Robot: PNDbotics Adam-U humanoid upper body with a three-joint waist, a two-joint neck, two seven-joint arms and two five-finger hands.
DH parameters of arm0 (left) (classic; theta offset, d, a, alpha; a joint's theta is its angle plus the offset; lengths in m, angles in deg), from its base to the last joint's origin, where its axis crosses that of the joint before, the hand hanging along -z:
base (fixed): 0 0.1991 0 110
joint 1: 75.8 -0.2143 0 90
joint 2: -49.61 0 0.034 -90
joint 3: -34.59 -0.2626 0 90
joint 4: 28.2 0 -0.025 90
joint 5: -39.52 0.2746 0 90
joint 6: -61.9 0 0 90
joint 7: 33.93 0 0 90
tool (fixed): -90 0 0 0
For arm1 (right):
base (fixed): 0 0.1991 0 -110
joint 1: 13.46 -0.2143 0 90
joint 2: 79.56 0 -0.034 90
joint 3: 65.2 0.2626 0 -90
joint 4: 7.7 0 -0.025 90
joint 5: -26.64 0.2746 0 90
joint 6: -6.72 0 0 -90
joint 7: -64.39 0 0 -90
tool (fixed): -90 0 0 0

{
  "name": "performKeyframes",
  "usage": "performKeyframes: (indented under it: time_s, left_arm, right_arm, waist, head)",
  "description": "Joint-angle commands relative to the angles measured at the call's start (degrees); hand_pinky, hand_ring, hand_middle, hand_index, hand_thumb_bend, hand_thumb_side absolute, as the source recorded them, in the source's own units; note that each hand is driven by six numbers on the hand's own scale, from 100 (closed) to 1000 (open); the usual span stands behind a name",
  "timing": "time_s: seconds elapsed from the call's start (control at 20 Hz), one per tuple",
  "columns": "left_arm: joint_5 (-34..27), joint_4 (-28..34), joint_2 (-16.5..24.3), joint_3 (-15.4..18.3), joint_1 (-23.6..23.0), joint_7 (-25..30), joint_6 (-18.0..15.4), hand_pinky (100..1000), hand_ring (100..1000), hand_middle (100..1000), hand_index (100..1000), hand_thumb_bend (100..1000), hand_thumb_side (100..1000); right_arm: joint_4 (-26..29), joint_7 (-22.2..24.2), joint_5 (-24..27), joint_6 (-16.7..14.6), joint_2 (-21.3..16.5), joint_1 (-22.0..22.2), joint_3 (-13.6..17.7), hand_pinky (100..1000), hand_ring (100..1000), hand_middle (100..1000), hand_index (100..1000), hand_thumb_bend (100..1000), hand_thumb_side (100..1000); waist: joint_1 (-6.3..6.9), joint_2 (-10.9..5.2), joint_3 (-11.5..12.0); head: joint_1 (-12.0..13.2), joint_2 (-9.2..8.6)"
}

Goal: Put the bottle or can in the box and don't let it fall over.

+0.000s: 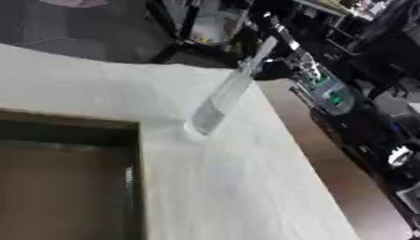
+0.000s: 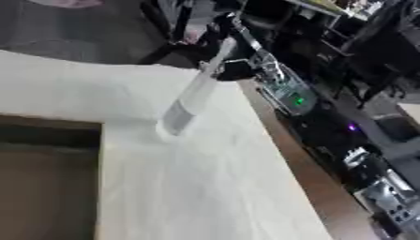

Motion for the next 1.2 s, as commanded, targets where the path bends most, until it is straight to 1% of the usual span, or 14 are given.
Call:
performKeyframes:
  time_s: [0.05,0.2,0.3,0.45,0.55,0.8,1.0,1.2]
  left_arm:
    - [0.0,-0.8,0.6,0.1,-0.9,0.1,0.7,630,355,766,849,157,873]
    - [-0.2,-0.8,0.9,0.1,-1.2,0.1,1.0,630,355,766,849,158,872]
    - [-0.4,-0.8,1.2,0.1,-1.4,0.1,1.1,630,355,766,849,158,869]
    - [-1.0,-0.8,2.0,-0.1,-1.5,0.1,1.1,631,357,766,849,158,859]
    - [-1.7,-0.8,2.8,-0.3,-1.3,0.3,1.0,631,358,766,849,158,854]
    - [-4.0,-0.8,4.6,-0.7,-0.1,0.8,1.2,631,361,765,848,161,841]
    - [-5.6,-0.8,5.5,-1.0,0.9,1.2,1.6,631,364,765,847,163,835]
    - [-6.8,-0.8,6.3,-1.2,1.5,1.5,1.9,632,366,765,846,164,828]
  right_arm:
    - [0.3,-1.5,1.0,2.0,-2.3,-1.0,0.6,563,250,192,164,336,100]
    - [0.4,-2.8,1.7,4.1,-2.8,-1.7,0.1,558,245,182,153,328,100]
    - [0.4,-3.1,1.8,5.7,-3.1,-2.1,-0.4,556,243,179,151,325,100]
    - [0.9,-3.1,2.0,7.6,-3.3,-3.2,-1.2,550,241,180,154,323,100]
    - [1.3,-3.0,2.3,8.6,-3.3,-3.9,-1.8,547,240,179,155,324,100]
    - [2.5,-3.0,2.5,10.1,-3.0,-4.7,-2.8,544,238,176,154,327,100]
    - [3.4,-2.8,3.0,11.2,-2.5,-5.1,-3.7,519,237,179,158,333,117]
    - [4.8,-2.6,3.8,12.9,-2.3,-5.9,-4.5,509,236,181,160,331,127]
  waist:
    - [0.28,-1.83,-0.6]
    - [0.47,-2.81,-1.4]
    - [0.66,-3.58,-1.8]
    - [0.96,-4.95,-2.6]
    - [1.05,-5.86,-3.0]
    - [0.89,-7.82,-3.5]
    - [0.73,-8.94,-3.8]
    - [0.74,-10.03,-4.0]
  head:
    - [-0.1,1.2]
    - [-0.3,2.61]
    - [-0.3,3.97]
    - [0.1,6.53]
    - [0.0,7.65]
    - [0.0,8.89]
    - [0.0,9.4]
    - [-0.8,10.57]
